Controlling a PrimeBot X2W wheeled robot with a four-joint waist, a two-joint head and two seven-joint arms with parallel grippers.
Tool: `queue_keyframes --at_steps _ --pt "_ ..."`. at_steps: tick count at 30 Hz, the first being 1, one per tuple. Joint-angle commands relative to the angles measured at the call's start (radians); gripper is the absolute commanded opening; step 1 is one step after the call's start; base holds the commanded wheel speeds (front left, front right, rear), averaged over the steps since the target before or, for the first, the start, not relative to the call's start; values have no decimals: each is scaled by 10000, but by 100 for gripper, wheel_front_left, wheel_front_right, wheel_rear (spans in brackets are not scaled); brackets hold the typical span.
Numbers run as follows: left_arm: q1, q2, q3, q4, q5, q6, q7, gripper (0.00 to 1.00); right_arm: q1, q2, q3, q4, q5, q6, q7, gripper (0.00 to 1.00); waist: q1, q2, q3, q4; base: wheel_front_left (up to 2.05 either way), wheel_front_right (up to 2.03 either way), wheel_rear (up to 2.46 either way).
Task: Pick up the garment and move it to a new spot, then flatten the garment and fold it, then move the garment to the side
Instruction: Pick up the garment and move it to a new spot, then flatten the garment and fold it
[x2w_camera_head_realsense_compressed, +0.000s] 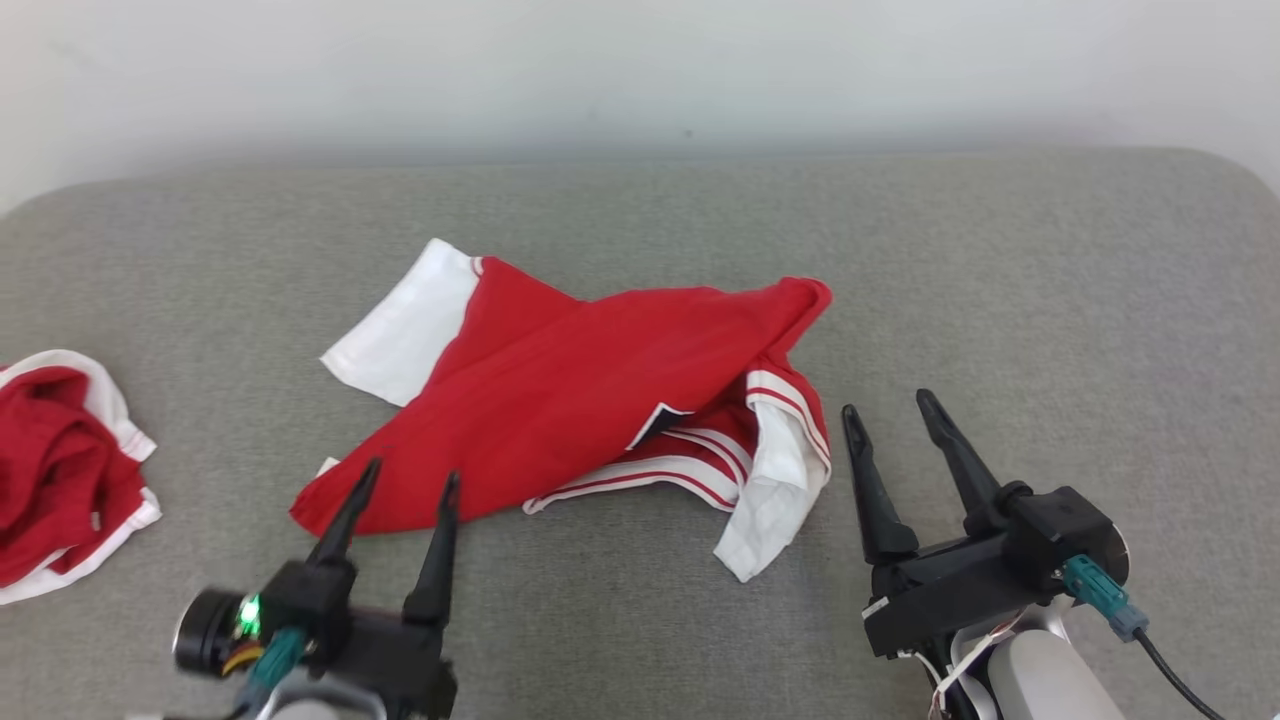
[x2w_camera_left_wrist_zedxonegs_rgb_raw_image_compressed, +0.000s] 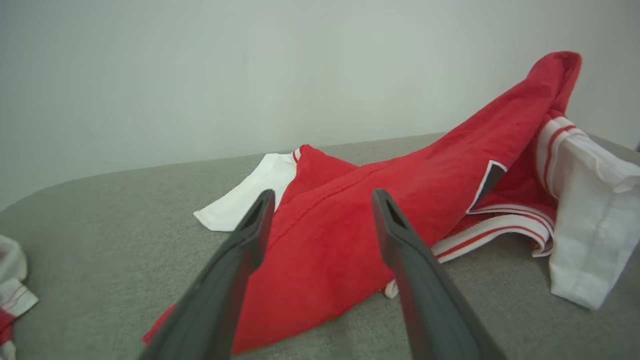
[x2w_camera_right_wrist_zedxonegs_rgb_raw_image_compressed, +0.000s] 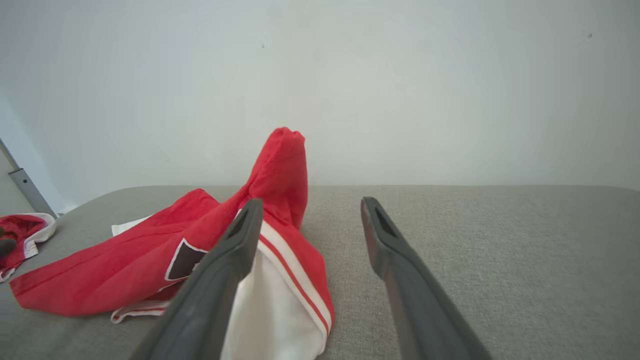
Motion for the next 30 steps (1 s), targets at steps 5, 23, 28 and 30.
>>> queue_keyframes --at_steps 5,23,28,30 --pt "886 -160 474 -172 -6 -79 -16 100 85 -71 389 -23 149 8 -4 100 1 0 -269 438 0 0 0" --pt "1264 -593 1022 -571 -114 -337 -16 100 -1698 132 93 3886 -1204 8 -5 16 1 0 36 1561 0 0 0" --pt "1309 -597 901 -591 -277 -277 -16 100 -2234 -76 -533 3578 -1123 8 -7 0 1 0 213 1639 0 0 0" --pt "1314 -598 802 -573 -343 -273 -16 100 -2541 -334 -787 3411 -1040 8 -4 0 1 0 296 1642 0 0 0"
